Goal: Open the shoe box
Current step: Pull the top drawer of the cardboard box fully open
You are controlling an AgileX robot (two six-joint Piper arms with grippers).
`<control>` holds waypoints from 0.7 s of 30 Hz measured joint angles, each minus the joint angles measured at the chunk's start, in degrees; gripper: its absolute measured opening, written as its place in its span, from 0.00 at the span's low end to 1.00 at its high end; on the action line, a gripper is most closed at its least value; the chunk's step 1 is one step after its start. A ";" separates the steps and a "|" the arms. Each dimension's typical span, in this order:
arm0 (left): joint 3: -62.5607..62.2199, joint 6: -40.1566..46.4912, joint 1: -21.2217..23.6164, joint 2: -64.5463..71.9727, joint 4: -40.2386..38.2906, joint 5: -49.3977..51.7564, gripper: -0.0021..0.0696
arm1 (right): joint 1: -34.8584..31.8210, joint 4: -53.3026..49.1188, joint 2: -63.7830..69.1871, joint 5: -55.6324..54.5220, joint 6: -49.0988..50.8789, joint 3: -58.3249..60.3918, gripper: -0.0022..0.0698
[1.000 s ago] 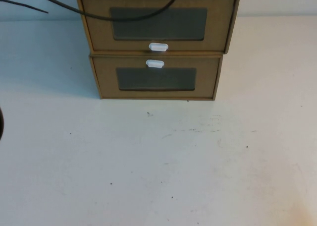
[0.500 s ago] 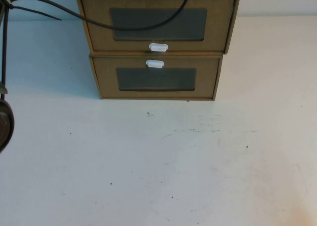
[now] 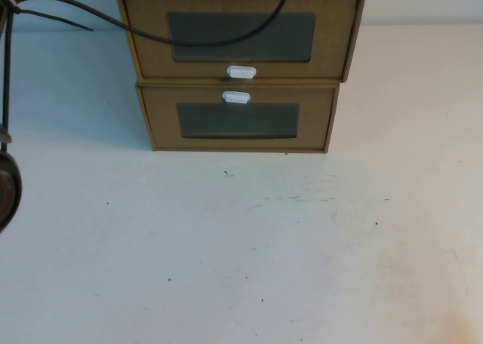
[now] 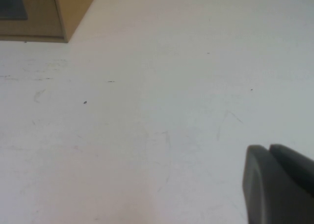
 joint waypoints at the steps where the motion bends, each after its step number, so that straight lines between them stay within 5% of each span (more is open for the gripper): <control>1: 0.00 0.00 0.00 0.00 -0.11 0.00 0.02 | 0.00 0.00 0.00 0.00 0.00 0.00 0.01; 13: 0.00 0.00 0.00 0.00 -0.11 0.00 0.02 | 0.00 2.24 0.00 -5.51 0.00 0.00 0.01; 21: 0.00 -0.02 0.00 0.00 -0.19 0.00 0.02 | 0.00 27.12 0.00 -22.83 0.00 0.00 0.01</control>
